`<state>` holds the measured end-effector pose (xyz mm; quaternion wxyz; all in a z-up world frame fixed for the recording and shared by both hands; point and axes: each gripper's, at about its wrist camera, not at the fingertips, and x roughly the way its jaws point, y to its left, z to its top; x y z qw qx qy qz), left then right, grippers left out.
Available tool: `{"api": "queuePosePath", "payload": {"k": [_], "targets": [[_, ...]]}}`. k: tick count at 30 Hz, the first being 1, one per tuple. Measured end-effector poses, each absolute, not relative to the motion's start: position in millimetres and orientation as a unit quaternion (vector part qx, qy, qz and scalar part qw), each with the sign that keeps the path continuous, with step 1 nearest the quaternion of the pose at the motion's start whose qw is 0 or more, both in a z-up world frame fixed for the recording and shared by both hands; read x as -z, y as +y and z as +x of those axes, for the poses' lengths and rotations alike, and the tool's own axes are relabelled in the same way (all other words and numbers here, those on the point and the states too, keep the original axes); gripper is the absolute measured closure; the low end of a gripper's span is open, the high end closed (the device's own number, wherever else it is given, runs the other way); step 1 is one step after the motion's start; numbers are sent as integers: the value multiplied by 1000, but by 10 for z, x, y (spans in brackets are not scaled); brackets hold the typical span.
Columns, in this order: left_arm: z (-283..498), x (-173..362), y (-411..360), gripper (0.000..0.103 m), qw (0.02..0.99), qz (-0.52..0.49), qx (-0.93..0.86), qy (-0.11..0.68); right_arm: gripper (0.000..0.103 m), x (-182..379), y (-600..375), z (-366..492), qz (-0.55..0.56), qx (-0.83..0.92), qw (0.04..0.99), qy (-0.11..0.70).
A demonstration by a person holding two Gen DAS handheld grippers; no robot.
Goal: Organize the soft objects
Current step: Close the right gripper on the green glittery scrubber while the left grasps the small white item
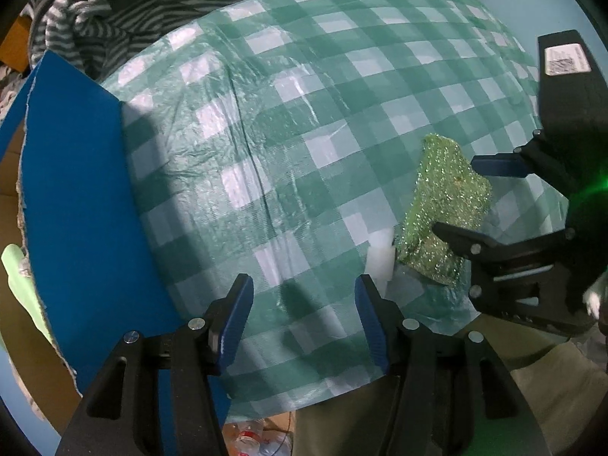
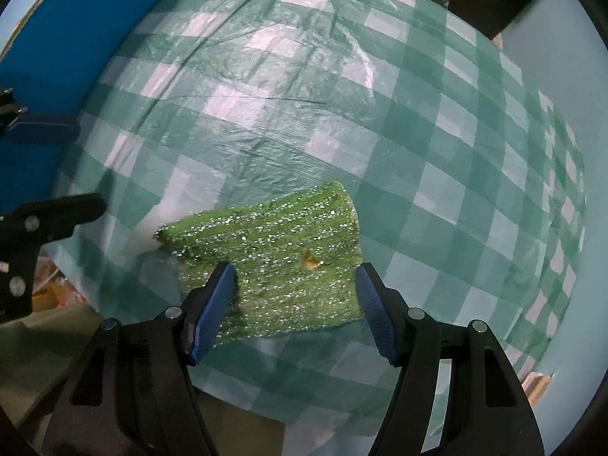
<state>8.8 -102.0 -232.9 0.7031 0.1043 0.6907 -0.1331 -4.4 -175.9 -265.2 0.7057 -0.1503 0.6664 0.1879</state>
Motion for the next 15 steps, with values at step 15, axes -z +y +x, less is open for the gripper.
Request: {"api": "queuePosePath", "payload": {"k": [15], "targets": [[66,2474,-1345,35,684,106,161,703,73,2651,-2567,178,-52,-115,722,680]]}}
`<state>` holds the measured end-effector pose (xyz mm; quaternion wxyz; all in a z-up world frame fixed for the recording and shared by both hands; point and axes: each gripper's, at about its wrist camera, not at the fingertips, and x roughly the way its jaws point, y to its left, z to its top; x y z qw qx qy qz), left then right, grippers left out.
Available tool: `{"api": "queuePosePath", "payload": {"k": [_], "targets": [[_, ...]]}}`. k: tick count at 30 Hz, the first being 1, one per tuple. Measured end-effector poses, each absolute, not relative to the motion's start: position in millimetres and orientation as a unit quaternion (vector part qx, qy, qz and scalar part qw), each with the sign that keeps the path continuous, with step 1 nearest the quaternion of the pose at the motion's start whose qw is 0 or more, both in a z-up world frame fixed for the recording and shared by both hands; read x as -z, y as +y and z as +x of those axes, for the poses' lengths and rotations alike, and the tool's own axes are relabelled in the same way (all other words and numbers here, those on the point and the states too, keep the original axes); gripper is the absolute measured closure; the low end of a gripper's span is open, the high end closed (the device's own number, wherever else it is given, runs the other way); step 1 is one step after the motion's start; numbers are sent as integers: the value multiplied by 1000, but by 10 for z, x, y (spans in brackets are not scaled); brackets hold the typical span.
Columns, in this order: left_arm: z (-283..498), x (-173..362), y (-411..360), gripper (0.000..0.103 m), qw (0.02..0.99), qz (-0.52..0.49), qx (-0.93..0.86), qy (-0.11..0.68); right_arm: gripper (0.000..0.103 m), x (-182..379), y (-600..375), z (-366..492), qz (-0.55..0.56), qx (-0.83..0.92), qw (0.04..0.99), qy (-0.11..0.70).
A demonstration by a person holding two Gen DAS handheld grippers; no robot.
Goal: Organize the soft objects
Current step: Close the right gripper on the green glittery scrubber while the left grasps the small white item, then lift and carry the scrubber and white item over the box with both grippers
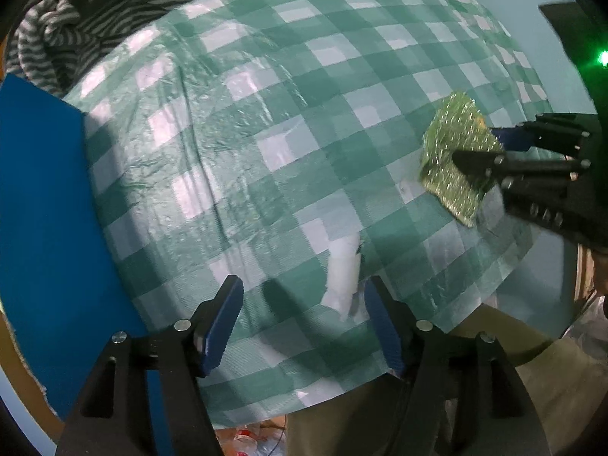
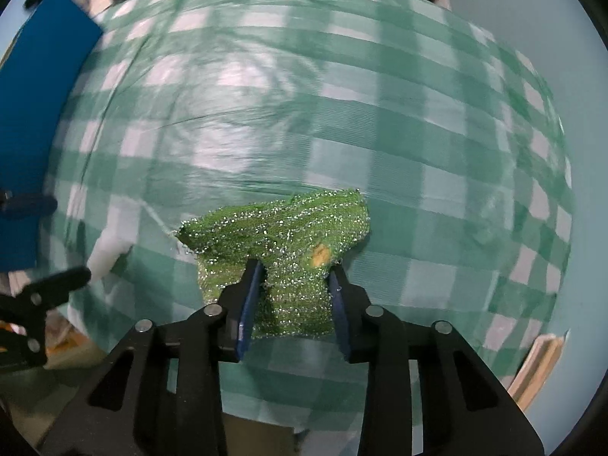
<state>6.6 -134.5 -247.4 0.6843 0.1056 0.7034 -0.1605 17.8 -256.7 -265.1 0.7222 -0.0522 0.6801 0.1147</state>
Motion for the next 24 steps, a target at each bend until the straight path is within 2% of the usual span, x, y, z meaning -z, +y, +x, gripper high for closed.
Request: {"api": "queuePosePath", "payload": {"k": [4,10,14,18,20,22,24], "targets": [[79,2584,-1410,35,674,92,162,715,76,2663,-2752,216,-32,-111,722,682],[136,2737,-1378,35,670,67,144,725,75,2689,-2785,240,-29,-115,720,683],[168,2779,-1365,41,670,58,136,727,71,2655,-2878,281,-31,-120,720,682],[231,2773,-1358,55,676,57,127,723,68,2602,-2837,222,-51,-122,723,678],[267,2755,-1346,70,675,45,135,724,65,2612,-2728,201,-57,-124,723,677],[291,2737,-1363,79,670,37,144,727,69,2617,-2642,163,-65,-125,725,674],[282,2741,-1416,83,670,40,147,726,77,2613,-2613,152,-69,-133,724,673]]}}
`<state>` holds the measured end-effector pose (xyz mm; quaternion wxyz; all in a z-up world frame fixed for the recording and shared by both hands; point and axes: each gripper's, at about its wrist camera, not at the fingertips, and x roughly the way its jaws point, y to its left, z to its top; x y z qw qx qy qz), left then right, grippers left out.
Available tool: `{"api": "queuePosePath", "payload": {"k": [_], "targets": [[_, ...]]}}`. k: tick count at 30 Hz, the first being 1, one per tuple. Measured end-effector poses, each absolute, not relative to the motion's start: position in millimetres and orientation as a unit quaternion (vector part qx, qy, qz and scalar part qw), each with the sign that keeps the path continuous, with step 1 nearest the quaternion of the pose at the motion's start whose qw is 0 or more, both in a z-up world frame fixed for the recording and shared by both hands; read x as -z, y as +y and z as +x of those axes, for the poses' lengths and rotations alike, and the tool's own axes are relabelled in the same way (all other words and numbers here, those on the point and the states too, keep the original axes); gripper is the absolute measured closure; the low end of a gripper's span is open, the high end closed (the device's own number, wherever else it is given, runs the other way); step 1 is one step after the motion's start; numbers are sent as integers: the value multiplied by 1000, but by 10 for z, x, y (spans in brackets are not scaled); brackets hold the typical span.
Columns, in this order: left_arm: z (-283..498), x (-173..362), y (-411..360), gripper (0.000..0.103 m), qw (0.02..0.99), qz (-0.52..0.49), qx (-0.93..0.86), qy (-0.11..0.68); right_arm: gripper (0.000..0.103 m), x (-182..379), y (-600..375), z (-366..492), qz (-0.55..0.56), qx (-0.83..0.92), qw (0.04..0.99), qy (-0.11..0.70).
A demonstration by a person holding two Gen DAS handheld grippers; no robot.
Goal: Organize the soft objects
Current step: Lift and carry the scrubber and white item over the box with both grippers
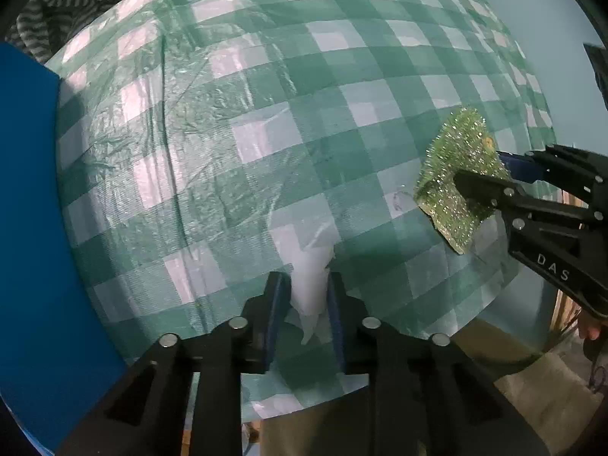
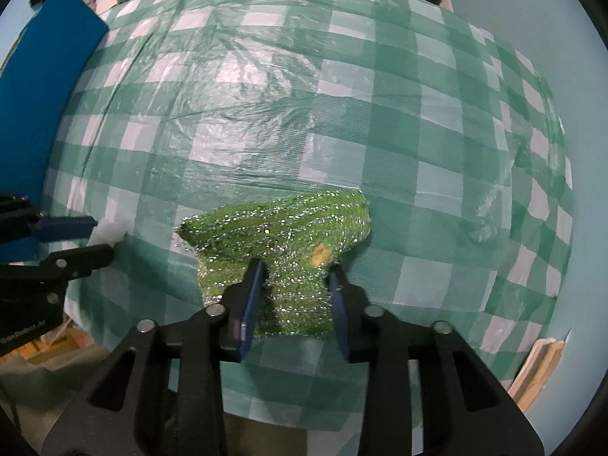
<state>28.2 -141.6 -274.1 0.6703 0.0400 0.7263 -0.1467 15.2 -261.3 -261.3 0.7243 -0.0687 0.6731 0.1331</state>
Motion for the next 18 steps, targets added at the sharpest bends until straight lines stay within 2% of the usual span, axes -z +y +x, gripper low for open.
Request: {"api": "queuePosePath", "payload": {"k": [2,4,18], "targets": [[260,2741,-1480,86,672,42,146,725,86,2621,-2565,133,-70,-142,723,673],[263,2735,-1490,87,672,40,145,725,87,2650,-2474,107,-72,-145,722,672],[343,2273,-1245,87,699,24,127,703,88,2238,-2626,134,-34,-163,732,661]]}}
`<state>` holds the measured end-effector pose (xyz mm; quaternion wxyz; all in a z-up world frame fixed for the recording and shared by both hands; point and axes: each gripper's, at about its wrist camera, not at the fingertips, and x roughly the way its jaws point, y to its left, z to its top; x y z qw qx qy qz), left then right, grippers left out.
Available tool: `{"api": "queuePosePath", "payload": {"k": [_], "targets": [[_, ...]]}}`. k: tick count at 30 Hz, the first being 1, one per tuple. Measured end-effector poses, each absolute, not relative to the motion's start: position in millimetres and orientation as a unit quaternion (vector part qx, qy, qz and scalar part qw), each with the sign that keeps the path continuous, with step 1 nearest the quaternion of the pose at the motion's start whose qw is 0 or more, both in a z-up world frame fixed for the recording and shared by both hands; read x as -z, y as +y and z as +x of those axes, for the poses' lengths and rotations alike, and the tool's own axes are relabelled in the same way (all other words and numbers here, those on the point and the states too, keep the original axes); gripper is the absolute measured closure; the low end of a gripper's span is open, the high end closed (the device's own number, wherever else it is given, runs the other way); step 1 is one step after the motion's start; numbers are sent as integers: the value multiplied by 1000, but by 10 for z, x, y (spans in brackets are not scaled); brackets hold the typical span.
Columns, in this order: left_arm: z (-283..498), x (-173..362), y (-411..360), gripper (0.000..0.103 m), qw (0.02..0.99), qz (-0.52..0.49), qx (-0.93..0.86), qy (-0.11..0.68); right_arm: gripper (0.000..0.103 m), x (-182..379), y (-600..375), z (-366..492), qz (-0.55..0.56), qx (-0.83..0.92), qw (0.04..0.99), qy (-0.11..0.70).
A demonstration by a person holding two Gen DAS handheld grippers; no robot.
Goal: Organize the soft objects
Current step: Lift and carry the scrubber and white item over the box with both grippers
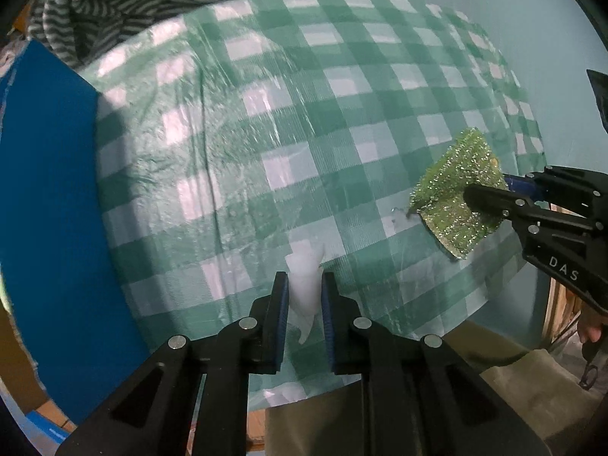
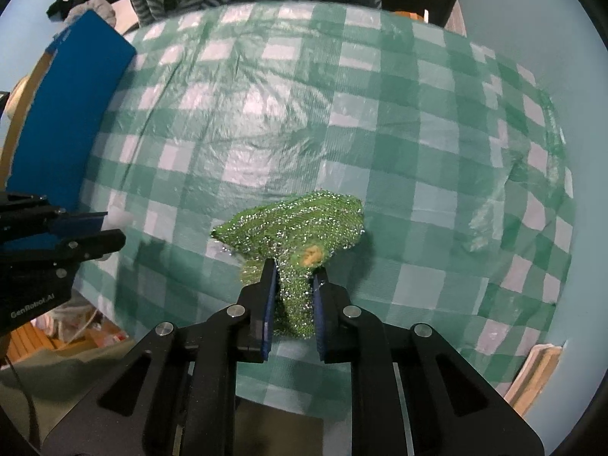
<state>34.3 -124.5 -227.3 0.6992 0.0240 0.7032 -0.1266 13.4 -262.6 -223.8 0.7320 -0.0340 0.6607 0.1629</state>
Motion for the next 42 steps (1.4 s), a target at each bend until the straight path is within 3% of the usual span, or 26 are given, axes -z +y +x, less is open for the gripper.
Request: {"api": "queuePosePath", "payload": {"k": [42], "targets": [[390,1035,-870,87,788,42,87,608,88,806,-2407,438,1,-190,793,579]]}}
